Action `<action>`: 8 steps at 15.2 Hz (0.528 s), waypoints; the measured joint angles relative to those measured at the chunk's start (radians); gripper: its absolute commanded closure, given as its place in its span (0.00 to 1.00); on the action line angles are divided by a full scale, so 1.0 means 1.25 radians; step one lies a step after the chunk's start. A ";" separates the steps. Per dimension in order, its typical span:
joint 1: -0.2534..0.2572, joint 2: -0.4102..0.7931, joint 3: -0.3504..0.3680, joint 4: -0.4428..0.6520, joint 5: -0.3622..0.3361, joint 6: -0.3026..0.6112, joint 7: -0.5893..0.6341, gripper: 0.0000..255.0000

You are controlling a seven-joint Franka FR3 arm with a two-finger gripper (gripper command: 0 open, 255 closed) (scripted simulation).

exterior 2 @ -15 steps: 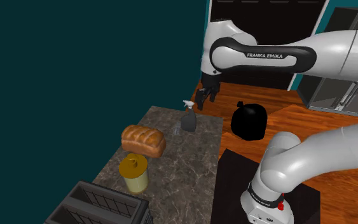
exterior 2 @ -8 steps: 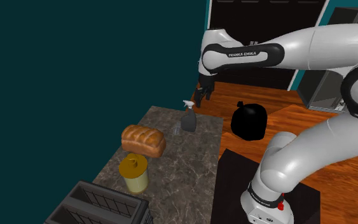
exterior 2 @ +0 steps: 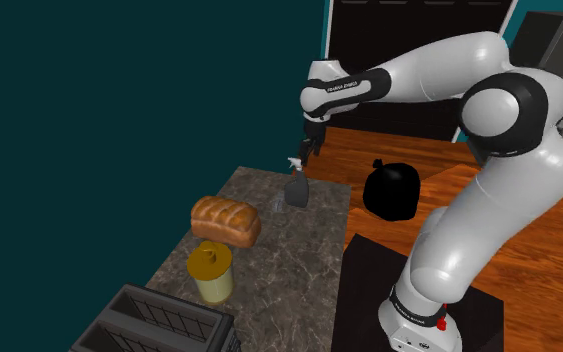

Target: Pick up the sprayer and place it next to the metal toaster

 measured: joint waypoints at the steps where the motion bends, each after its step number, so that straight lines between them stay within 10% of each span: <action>1: 0.000 0.032 -0.013 0.021 0.014 0.008 -0.029 0.00; 8: -0.004 0.175 -0.046 0.090 0.092 0.061 -0.144 0.00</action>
